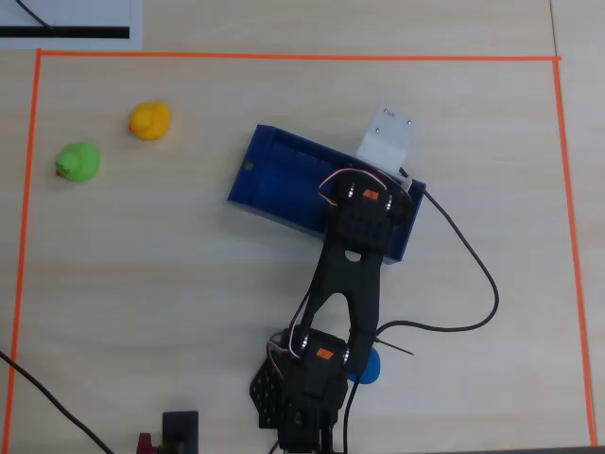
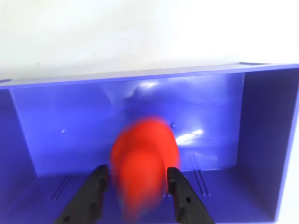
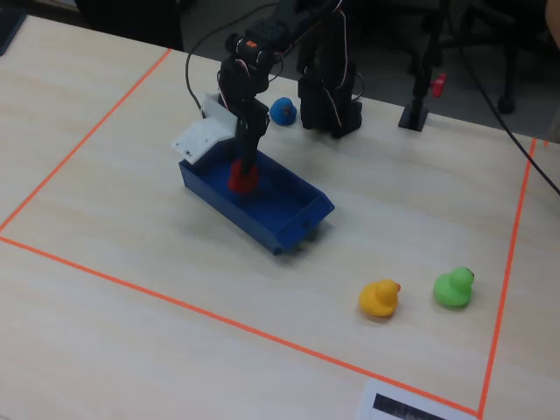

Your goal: Grasp red duck and put it into box.

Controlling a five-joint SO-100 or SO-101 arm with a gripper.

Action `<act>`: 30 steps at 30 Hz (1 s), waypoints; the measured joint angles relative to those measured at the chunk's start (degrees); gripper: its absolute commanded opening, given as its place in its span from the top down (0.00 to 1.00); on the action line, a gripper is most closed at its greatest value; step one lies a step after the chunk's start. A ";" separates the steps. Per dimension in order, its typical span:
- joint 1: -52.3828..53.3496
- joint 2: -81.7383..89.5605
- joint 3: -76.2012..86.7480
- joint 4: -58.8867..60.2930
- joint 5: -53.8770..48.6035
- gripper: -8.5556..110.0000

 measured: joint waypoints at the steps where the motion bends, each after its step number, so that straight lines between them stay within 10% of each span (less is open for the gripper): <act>1: 0.18 0.00 0.00 0.00 -0.26 0.76; 15: 0.35 6.24 0.00 -8.17 3.43 0.88; 30: -21.88 31.90 17.40 -0.09 1.58 0.93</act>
